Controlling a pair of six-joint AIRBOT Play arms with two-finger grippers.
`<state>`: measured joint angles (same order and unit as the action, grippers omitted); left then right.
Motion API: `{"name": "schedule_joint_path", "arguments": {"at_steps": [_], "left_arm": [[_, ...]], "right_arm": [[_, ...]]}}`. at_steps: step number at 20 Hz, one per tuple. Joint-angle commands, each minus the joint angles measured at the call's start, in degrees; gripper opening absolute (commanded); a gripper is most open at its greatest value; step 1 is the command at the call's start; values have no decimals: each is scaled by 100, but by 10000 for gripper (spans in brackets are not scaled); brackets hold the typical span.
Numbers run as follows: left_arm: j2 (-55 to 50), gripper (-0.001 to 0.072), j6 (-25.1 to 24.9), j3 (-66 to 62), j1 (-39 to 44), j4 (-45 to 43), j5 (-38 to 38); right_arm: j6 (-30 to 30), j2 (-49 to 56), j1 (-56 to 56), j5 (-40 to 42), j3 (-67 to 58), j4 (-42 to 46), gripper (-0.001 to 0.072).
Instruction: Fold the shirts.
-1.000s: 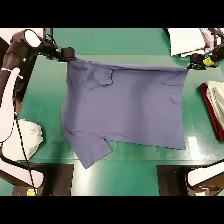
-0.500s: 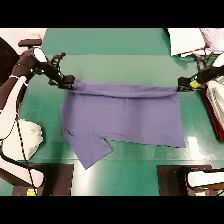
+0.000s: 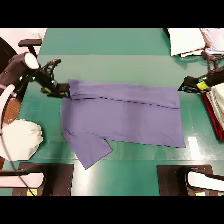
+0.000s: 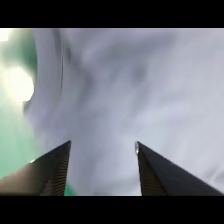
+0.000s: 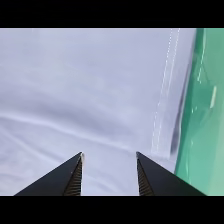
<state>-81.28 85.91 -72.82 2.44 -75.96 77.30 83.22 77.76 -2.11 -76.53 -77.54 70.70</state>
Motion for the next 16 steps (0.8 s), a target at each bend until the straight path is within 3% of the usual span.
{"name": "schedule_joint_path", "arguments": {"at_steps": [1, 4, 8, 16], "left_arm": [[1421, 485, 175, 1906, -4, -57, -258], [2562, 485, 584, 3447, -4, 87, -411], [3506, 485, 861, 4483, -4, 581, -516], [3600, 485, 811, 5158, -4, 1646, -1460]], "right_arm": [[-39, -651, -92, -164, 22, -72, 390], [-37, -903, 72, -175, 20, -72, 389], [-37, -938, 264, -153, 20, -72, 389], [-37, -938, 321, -170, 20, -74, 389]]}}
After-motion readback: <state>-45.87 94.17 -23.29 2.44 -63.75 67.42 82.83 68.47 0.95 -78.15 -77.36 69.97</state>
